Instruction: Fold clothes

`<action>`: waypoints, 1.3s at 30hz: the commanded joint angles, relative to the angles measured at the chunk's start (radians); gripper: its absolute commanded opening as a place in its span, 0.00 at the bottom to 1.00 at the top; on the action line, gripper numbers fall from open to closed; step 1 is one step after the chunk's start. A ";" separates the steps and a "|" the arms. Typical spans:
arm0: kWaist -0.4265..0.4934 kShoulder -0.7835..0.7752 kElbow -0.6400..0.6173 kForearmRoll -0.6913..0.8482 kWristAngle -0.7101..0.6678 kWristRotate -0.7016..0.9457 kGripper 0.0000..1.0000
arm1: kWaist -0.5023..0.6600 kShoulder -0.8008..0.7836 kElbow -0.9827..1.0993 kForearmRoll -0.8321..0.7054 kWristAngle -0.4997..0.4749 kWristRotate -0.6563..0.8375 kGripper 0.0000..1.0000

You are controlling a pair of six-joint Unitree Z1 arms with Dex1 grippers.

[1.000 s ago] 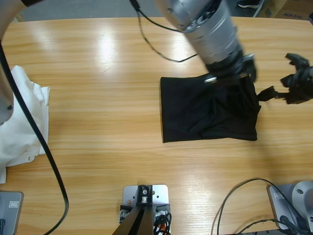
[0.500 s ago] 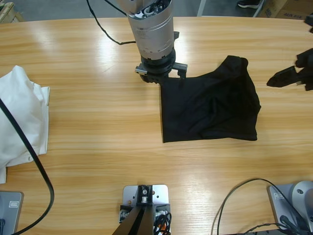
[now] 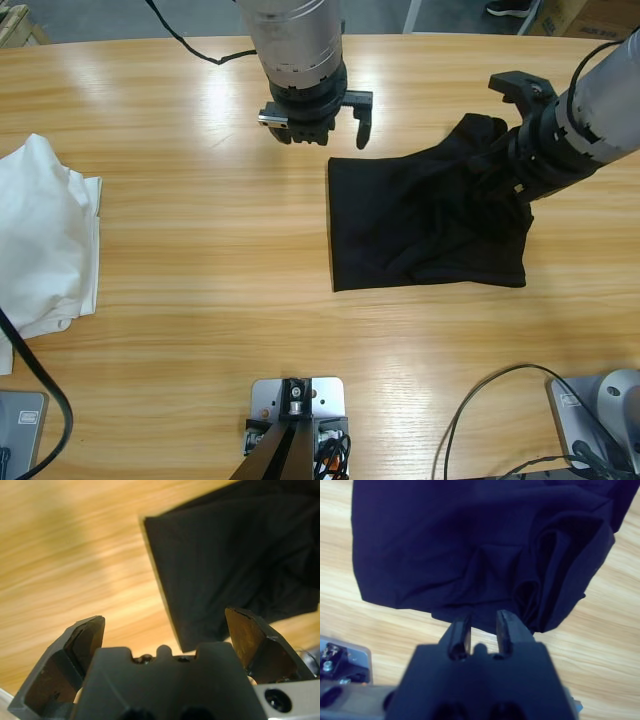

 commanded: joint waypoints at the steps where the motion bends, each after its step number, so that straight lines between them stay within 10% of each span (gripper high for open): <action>1: 0.016 -0.001 -0.153 0.159 -0.064 -0.006 0.95 | 0.011 0.097 0.082 -0.080 0.011 0.029 0.22; 11: 0.017 -0.001 -0.153 0.159 -0.064 -0.007 0.95 | 0.008 0.107 0.100 -0.080 -0.030 0.026 0.37; 16: 0.016 -0.001 -0.153 0.158 -0.064 -0.006 0.95 | -0.002 0.094 0.076 -0.070 -0.068 0.027 0.67; 27: 0.016 -0.001 -0.152 0.159 -0.064 -0.010 0.95 | -0.039 0.157 0.089 -0.092 -0.038 0.026 0.66; 34: 0.016 -0.008 -0.134 0.159 -0.064 -0.008 0.95 | -0.070 0.199 0.085 -0.129 -0.033 0.021 0.47; 37: 0.016 -0.012 -0.129 0.159 -0.064 -0.009 0.95 | -0.094 0.216 0.095 -0.130 -0.031 -0.004 0.06; 39: 0.017 -0.013 -0.129 0.159 -0.064 -0.010 0.95 | -0.106 0.226 0.106 -0.131 -0.030 -0.023 0.00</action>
